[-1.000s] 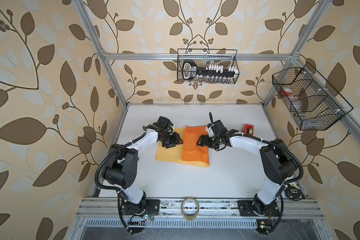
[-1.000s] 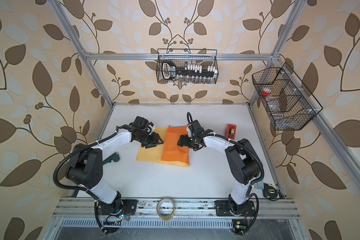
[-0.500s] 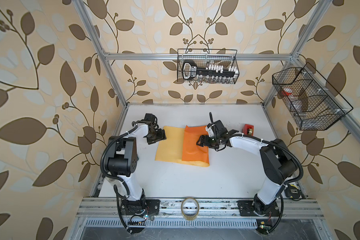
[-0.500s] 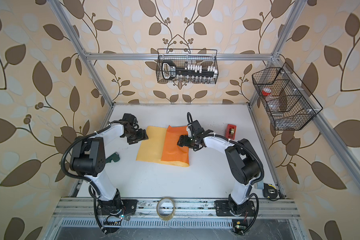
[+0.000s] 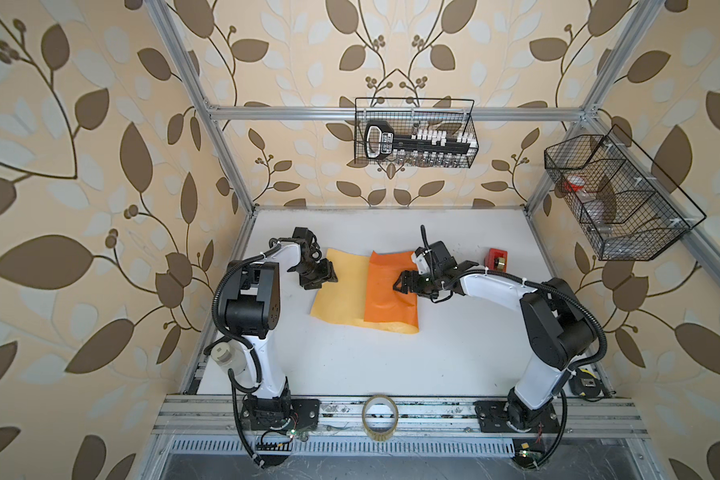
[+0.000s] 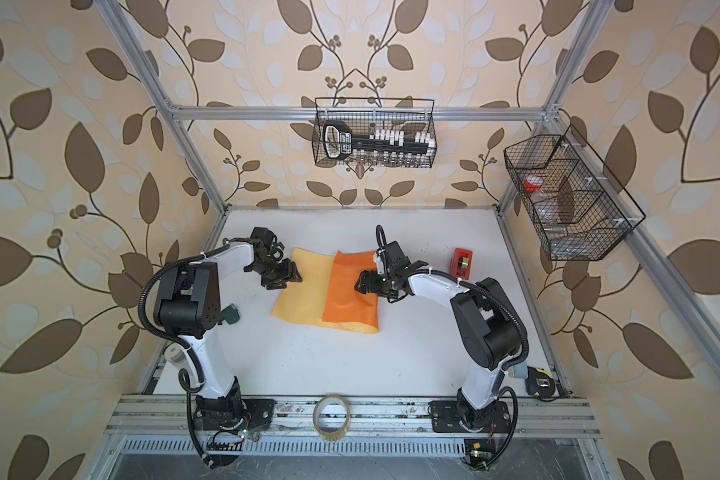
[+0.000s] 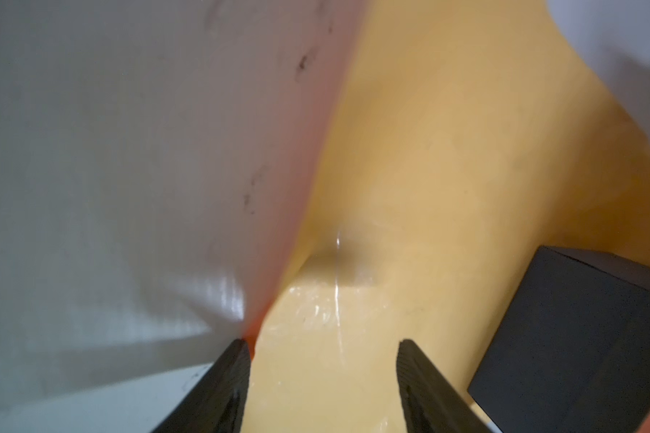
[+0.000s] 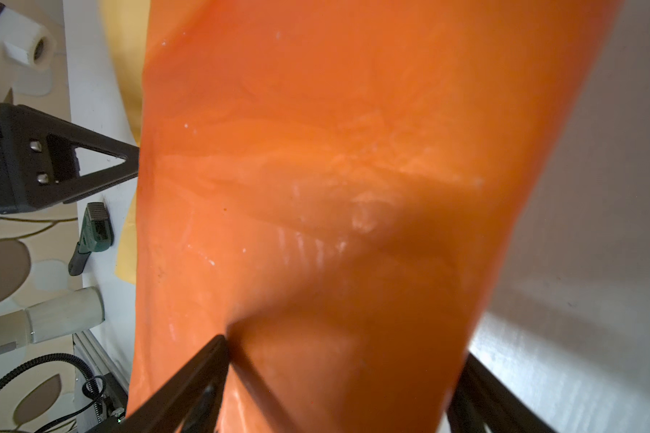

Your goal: Wrap the gift box in paper

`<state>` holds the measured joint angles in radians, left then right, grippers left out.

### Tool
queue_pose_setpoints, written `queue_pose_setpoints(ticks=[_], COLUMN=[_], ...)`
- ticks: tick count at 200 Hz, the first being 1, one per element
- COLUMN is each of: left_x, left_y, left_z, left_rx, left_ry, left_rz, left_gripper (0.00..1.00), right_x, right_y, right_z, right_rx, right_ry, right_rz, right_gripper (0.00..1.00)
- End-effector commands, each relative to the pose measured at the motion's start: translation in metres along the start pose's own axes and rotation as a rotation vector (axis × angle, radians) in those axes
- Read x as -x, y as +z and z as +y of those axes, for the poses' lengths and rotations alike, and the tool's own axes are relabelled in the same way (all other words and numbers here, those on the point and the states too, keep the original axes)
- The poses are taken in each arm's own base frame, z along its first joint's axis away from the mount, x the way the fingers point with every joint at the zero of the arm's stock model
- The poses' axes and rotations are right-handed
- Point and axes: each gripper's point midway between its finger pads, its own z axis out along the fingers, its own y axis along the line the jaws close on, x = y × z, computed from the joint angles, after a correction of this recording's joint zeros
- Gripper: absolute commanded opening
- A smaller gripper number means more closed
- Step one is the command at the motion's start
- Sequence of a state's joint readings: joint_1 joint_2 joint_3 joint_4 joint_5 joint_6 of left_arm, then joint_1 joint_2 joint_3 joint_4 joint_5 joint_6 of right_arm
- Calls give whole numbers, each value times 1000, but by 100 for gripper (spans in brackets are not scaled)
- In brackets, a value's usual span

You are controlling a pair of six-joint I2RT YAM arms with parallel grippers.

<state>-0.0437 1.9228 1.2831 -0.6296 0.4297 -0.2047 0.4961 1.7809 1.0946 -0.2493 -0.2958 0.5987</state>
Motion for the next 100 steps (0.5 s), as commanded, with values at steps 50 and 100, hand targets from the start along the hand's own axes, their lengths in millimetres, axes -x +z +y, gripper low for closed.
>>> queue_pose_setpoints(ticks=[50, 100], left_x=[-7, 46], left_y=[-51, -55], left_z=[-24, 1], left_rx=[-199, -27], left_ry=[-24, 191], left_rz=[-97, -267], left_gripper=[62, 66], right_x=[-33, -33], right_y=[11, 12], right_z=[-39, -37], right_rx=[-133, -134], right_ry=[14, 3], right_rz=[95, 101], right_gripper=[85, 85])
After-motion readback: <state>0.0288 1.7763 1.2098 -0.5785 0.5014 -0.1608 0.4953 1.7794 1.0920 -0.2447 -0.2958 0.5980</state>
